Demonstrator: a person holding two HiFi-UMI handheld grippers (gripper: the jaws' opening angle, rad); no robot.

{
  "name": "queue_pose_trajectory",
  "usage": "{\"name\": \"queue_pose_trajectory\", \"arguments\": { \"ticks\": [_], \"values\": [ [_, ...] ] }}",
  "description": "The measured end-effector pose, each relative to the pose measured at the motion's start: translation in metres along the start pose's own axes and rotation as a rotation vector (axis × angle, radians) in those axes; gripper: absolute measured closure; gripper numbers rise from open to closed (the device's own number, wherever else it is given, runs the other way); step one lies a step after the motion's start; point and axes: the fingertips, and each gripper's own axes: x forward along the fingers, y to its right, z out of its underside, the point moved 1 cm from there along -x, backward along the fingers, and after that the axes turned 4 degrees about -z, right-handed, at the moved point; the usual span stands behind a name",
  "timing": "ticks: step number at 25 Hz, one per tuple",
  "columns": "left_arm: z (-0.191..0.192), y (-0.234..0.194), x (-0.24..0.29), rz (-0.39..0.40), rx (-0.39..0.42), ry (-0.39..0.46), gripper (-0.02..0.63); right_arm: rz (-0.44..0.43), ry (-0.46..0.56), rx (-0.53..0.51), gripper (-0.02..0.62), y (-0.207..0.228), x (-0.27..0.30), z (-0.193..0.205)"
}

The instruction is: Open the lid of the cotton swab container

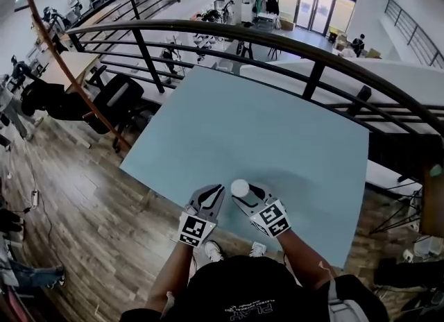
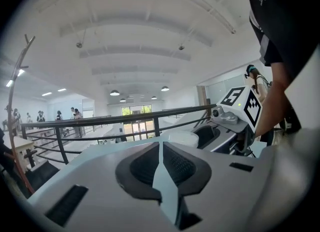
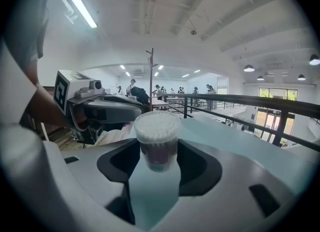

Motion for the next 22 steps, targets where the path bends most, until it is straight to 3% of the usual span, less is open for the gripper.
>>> {"name": "queue_pose_trajectory", "arguments": {
  "ticks": [4, 8, 13, 22],
  "values": [
    [-0.007, 0.008, -0.004, 0.041, 0.139, 0.007, 0.558, -0.021, 0.001, -0.008, 0.353, 0.000, 0.003, -0.006],
    [-0.010, 0.014, -0.006, 0.070, 0.314, -0.017, 0.495, -0.040, -0.001, -0.016, 0.353, -0.002, 0.008, -0.009],
    [-0.006, 0.008, -0.006, 0.095, 0.384, -0.045, 0.495, -0.058, 0.005, 0.013, 0.353, 0.000, 0.013, -0.007],
    [0.009, 0.025, 0.003, 0.184, 0.789, -0.144, 0.454, -0.094, -0.027, -0.031, 0.354, -0.002, 0.020, -0.006]
  ]
}}
